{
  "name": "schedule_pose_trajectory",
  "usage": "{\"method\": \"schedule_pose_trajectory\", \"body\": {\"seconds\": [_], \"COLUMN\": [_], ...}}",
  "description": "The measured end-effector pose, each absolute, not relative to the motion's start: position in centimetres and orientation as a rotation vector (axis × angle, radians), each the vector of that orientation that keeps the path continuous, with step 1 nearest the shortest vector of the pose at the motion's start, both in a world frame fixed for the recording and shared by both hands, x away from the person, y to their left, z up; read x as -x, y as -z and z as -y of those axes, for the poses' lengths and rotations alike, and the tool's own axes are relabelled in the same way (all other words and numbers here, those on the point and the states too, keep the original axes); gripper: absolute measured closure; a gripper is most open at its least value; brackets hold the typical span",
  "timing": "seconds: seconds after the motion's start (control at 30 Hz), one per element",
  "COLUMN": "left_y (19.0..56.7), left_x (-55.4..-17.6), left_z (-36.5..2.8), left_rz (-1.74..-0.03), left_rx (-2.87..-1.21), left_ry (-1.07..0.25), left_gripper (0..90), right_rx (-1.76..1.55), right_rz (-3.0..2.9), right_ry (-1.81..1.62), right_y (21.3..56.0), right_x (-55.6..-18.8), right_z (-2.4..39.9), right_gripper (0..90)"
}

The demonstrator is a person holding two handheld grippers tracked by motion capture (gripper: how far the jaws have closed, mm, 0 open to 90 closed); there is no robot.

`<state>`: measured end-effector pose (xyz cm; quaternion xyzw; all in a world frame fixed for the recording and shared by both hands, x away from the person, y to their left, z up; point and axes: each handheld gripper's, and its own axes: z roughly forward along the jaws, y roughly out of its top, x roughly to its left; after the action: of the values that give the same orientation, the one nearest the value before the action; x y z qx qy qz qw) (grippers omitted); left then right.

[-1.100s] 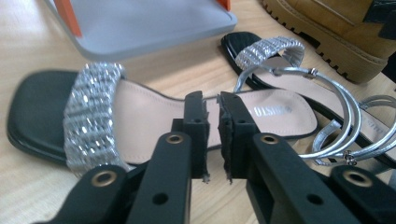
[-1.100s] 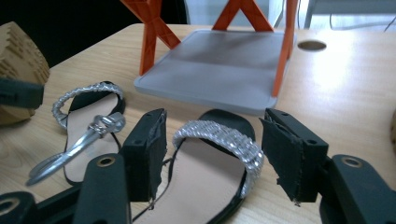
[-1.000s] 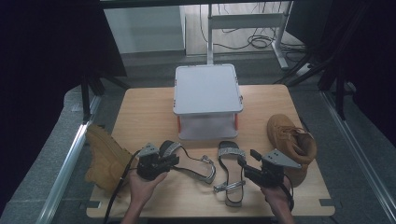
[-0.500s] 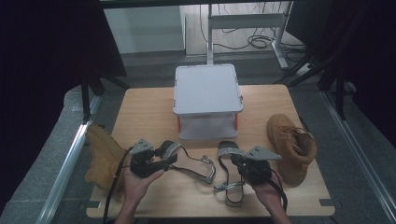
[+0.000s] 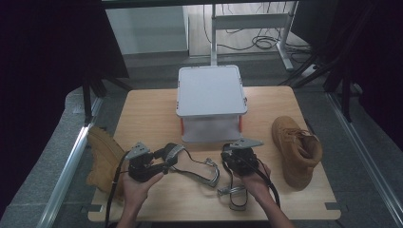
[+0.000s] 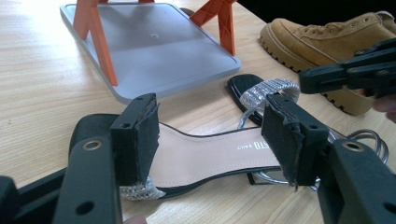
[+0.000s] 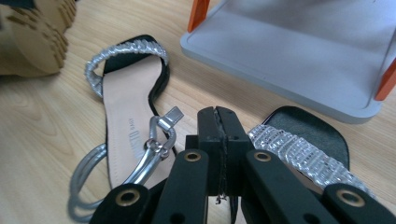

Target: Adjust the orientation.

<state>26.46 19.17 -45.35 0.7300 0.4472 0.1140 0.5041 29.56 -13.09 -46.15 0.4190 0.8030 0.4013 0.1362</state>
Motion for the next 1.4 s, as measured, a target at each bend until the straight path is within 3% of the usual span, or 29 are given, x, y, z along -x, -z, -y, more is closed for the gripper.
{"method": "schedule_pose_trajectory", "body": {"seconds": [0.77,0.97,1.4], "left_y": [45.6,45.2,45.6], "left_x": [-26.1,-25.6,-25.8], "left_z": [-20.1,-20.2,-20.4], "left_rz": [-1.122,-1.103,-1.117], "left_rx": [-1.744,-1.673,-1.713], "left_ry": [-0.265,-0.270,-0.276], "left_gripper": [36.8,37.7,37.4], "right_rx": [-1.252,-1.277,-1.101], "right_rz": [-2.340,-2.375,-2.549], "right_ry": [-1.003,-0.949,-0.889], "right_y": [47.4,48.4,48.7], "right_x": [-31.2,-31.8,-30.0], "right_z": [13.8,13.8,11.1], "right_gripper": [90.0,90.0,90.0]}}
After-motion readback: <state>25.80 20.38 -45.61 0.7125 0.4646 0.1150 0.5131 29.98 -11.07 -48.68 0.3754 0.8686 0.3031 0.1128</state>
